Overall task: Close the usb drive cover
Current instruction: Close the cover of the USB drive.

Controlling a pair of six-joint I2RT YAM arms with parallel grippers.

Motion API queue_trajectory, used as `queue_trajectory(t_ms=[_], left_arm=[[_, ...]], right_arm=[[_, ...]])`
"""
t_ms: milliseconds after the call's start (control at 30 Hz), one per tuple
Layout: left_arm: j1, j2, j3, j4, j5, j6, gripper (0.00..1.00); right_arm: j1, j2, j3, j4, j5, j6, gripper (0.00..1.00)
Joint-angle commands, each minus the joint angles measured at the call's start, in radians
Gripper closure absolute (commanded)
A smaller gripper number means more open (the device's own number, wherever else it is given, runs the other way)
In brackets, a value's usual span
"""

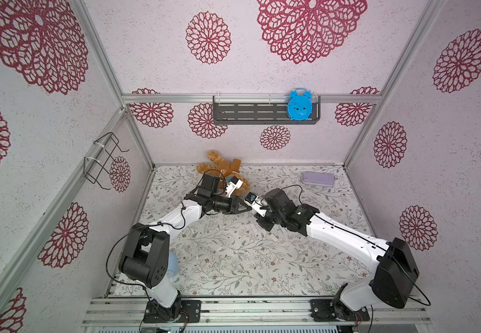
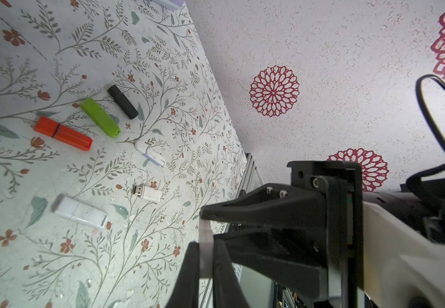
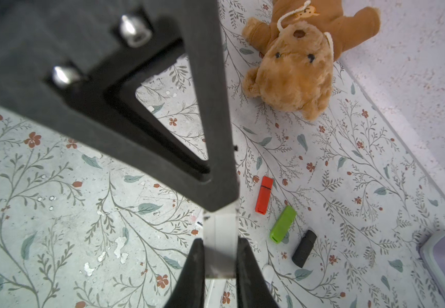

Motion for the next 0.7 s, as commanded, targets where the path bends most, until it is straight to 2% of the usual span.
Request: queue_trajectory(t_ms=[0, 100, 200, 300, 433, 533, 667], left_arm=[[-0.083, 0.036, -0.008, -0.149, 0.088, 0.052, 0.91], [-0.089, 0.045, 0.012, -0.202, 0.105, 0.096, 0.92], [-0.095, 0.045, 0.017, -0.198, 0.129, 0.101, 0.92], [-0.096, 0.047, 0.019, -0.169, 0.115, 0.078, 0.92], [-0.099, 0.046, -0.01, -0.052, 0.109, -0.012, 0.92], [-0.105, 0.055, -0.006, -0.062, 0.107, -0.008, 0.92], [-0.108, 0.068, 0.016, -0.173, 0.098, 0.073, 0.92]], right_arm=[[0.043, -0.04, 0.075, 0.415, -0.008, -0.099, 0.88], [0.02, -0.031, 0.098, 0.342, -0.053, -0.141, 0.89], [-0.011, -0.021, 0.115, 0.314, -0.135, -0.116, 0.89], [-0.014, -0.029, 0.103, 0.381, -0.143, -0.02, 0.89], [-0.003, -0.031, 0.102, 0.461, -0.19, 0.091, 0.89], [0.025, -0.023, 0.12, 0.441, -0.207, 0.04, 0.88], [0.037, -0.023, 0.12, 0.43, -0.112, -0.033, 0.89]])
